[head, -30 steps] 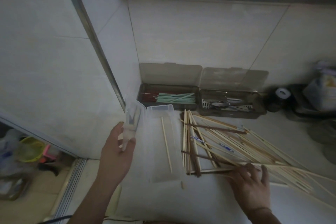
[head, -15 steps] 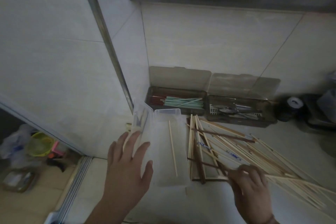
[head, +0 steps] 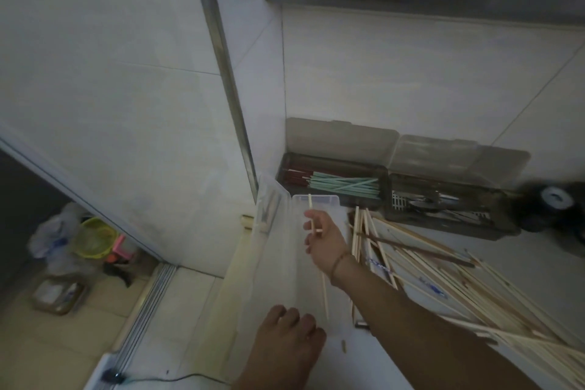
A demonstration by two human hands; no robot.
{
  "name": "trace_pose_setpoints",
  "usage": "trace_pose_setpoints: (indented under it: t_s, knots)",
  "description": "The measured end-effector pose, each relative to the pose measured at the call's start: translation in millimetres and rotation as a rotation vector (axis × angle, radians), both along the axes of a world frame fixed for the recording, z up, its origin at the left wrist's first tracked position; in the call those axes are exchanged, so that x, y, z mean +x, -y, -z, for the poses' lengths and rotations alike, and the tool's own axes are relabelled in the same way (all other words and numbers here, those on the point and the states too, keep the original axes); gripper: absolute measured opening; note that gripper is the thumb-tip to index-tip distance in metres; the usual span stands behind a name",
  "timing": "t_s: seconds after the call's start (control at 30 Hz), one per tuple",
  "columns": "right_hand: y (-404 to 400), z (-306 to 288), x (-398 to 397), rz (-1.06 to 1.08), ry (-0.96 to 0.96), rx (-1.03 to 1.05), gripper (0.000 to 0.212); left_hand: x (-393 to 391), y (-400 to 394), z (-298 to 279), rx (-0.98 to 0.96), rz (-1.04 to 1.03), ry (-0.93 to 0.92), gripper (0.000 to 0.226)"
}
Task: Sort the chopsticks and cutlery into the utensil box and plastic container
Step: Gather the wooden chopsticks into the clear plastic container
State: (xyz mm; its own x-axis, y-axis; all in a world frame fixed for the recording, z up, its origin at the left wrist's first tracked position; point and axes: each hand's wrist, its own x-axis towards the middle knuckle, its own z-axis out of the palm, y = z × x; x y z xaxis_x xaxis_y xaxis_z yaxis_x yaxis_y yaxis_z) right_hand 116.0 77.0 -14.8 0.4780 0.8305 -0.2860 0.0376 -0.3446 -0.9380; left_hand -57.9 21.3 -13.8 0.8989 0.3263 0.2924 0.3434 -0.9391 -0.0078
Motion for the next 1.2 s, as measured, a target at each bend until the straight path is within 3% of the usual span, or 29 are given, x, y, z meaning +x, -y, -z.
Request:
trace_pose_setpoints:
  t_s: [0.23,0.43,0.57,0.73,0.87,0.97,1.07,1.2]
  knots:
    - [0.0,40.2,-1.4,-0.121,0.024,-0.276,0.050,0.5,1.5,-2.3,-0.035,-0.002,0.094,0.008]
    - [29.7,13.3,10.5,-0.187,0.051,-0.141,0.031,-5.4,-0.7,6.6,0.012,0.033,0.134,0.008]
    - [88.8,-11.4,42.4,-0.048,0.241,0.137,0.030,-5.8,0.2,15.6,0.019,0.042,0.164,0.016]
    - [197.1,19.1,85.0,0.271,0.668,-0.177,0.016,4.4,6.6,11.2,-0.078,-0.056,0.054,0.047]
    - [258.4,58.4,85.7,0.109,1.093,-0.196,0.036,5.6,5.9,9.3,-0.154,-0.140,-0.034,0.054]
    - [269.7,68.6,78.8,0.071,1.167,-0.235,0.050,3.5,2.0,12.4,-0.192,-0.137,-0.037,0.050]
    - [261.3,63.0,78.2,0.091,1.214,-0.151,0.039,3.5,-3.4,13.1,-0.245,-0.120,-0.043,0.047]
    - [243.0,60.2,76.3,-0.068,1.257,-0.090,0.018,7.3,-11.6,8.9,-0.343,-0.115,-0.028,0.053]
